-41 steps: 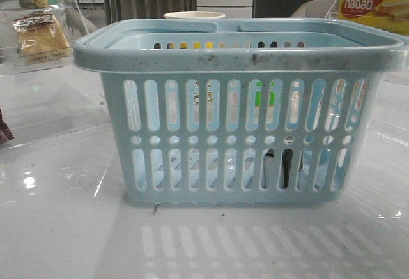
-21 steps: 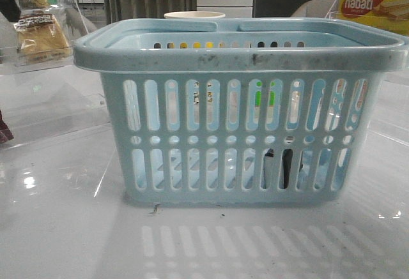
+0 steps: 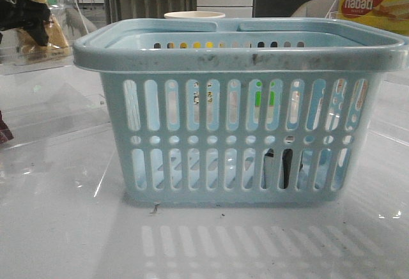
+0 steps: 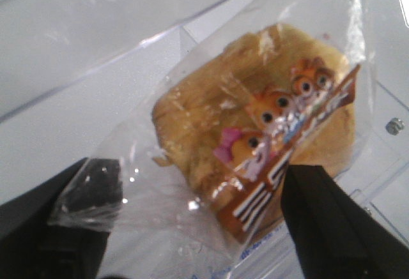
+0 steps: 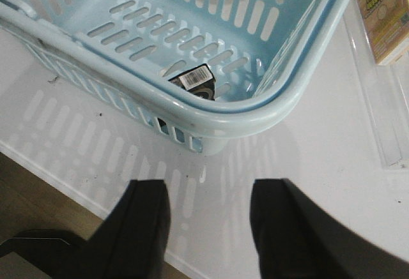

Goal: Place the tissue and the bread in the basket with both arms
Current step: 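Grasp the wrapped bread on the upper shelf with the left gripper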

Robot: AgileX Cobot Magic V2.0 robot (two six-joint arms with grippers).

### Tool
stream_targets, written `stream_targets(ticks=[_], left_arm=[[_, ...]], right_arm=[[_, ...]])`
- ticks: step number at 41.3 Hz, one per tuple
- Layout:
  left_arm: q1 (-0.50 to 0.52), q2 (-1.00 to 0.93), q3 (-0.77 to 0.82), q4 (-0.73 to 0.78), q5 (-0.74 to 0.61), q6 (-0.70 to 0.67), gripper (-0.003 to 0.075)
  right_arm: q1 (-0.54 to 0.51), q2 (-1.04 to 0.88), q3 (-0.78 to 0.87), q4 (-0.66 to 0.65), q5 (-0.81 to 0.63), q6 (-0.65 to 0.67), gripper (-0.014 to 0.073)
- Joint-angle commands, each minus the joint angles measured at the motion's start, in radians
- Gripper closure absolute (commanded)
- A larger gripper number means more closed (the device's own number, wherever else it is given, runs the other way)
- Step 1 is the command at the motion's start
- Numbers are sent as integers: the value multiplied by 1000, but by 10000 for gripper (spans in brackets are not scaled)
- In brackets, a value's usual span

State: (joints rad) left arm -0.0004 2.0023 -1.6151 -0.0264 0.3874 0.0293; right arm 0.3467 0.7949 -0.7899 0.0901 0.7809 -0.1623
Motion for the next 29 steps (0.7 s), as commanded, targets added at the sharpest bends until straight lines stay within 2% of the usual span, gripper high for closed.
stream_targets(ticks=[1,8,14,23,29], left_arm=[[0,-47,-38,-10,-90,-1,276],[0,-45,-38,-10,-88,-1,440],[0,-56,-38,-10,-48,-1,538],[0,-130,-44,-10,34,-1,629],[-2,-211,-44,-10,91,-1,629]], right_arm=[[-1,-8,-27,3,-59,-1,179],[-1,-8,-27,3,-59,-1,179],[-1,-8,-27,3,-59,-1,179],[-1,-8,-27,3,-59,-1,179],[-1,-8,-27,3,-58,-1,179]])
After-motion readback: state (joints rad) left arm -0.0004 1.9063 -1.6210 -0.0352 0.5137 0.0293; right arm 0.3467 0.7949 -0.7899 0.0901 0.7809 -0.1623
